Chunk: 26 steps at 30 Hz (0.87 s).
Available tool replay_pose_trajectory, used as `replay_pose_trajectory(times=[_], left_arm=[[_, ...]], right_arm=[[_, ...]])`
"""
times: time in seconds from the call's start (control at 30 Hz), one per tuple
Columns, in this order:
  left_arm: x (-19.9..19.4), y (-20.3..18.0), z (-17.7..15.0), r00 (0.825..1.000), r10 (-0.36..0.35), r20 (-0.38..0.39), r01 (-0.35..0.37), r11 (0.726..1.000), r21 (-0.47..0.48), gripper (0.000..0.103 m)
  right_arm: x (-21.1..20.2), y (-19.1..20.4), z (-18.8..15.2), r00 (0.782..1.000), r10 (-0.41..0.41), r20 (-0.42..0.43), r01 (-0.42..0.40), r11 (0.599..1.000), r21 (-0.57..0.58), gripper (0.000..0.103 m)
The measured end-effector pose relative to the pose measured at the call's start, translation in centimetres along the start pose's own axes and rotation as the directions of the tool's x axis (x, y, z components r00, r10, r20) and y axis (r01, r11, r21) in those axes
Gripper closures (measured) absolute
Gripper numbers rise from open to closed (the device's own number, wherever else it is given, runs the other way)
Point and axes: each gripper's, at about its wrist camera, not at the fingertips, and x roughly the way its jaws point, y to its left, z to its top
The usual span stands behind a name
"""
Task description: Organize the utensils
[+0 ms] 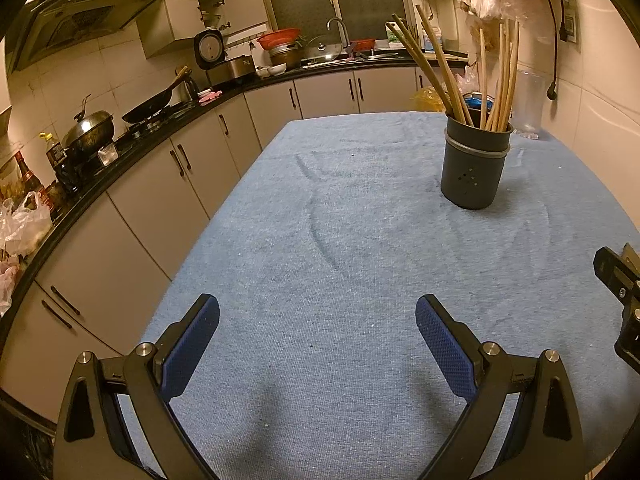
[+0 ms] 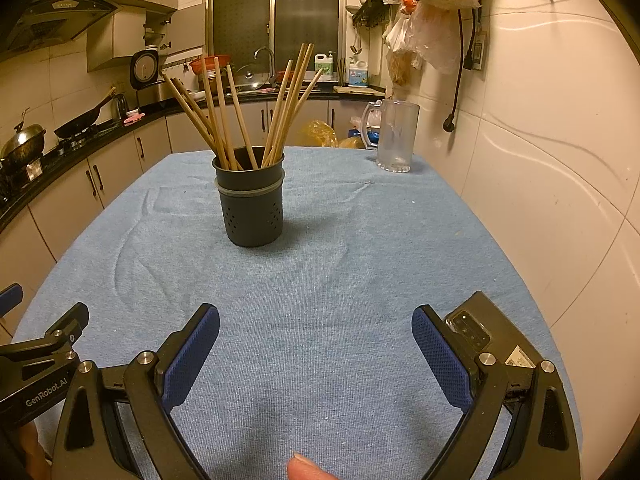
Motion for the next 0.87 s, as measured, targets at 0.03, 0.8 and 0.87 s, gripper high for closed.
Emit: replay_pose_trajectory(times=[0.03, 0.8, 0.87], left_arm=[[-0.1, 0.0, 0.0, 1.000, 0.000, 0.001, 0.000, 1.000, 0.000, 0.005], [2.1, 1.2, 0.1, 0.995, 0.003, -0.097, -0.005, 1.000, -0.018, 0.005], [4.3, 2.5, 0.0, 0.987, -0.001, -0.162, -0.006, 0.999, -0.039, 0.005]], right_arm=[[0.0, 0.0, 0.0, 1.000, 0.001, 0.000, -0.001, 1.000, 0.001, 0.004], [3.8, -2.0, -0.1, 0.981, 0.079, -0.176, -0.076, 0.997, 0.023, 0.000], [6.2, -3.1, -0.7, 0.966, 0.061, -0.251, -0.054, 0.998, 0.035, 0.000]])
